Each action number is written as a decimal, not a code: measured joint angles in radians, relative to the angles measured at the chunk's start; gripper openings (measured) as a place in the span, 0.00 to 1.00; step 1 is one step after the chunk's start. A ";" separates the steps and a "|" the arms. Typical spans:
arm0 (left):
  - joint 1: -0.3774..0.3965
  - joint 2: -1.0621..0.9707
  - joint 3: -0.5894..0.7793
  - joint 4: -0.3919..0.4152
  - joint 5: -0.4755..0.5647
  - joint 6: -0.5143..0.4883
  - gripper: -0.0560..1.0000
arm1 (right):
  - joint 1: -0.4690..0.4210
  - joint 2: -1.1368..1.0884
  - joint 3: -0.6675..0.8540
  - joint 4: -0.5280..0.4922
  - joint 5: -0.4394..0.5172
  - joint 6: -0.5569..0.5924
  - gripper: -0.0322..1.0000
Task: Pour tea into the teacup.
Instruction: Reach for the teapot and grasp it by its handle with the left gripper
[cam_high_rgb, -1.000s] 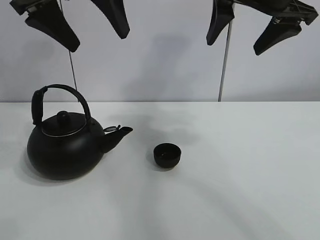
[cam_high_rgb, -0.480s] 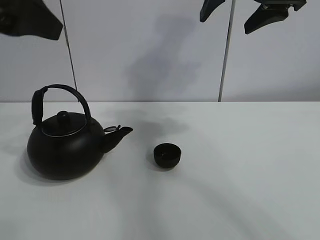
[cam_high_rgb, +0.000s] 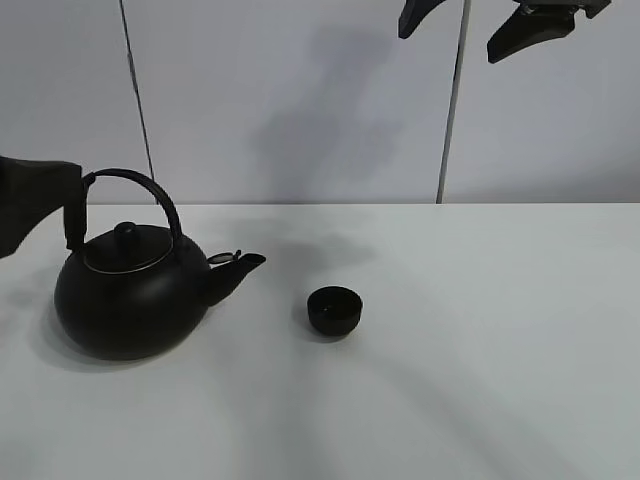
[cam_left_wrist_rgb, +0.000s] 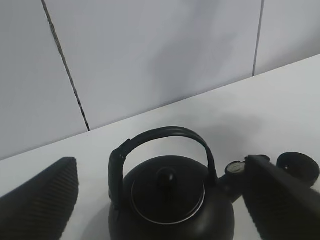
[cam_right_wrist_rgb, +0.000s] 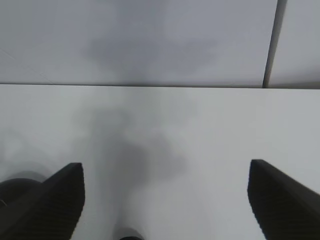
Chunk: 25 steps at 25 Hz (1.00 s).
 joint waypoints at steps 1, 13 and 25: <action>0.000 0.035 0.001 -0.009 -0.044 0.000 0.65 | 0.000 0.000 0.000 0.000 -0.003 0.000 0.63; 0.002 0.439 -0.013 -0.079 -0.372 -0.038 0.65 | 0.000 0.000 0.000 0.001 -0.006 0.000 0.63; 0.050 0.446 -0.110 -0.098 -0.380 -0.041 0.65 | 0.000 0.000 0.000 0.002 -0.009 0.000 0.63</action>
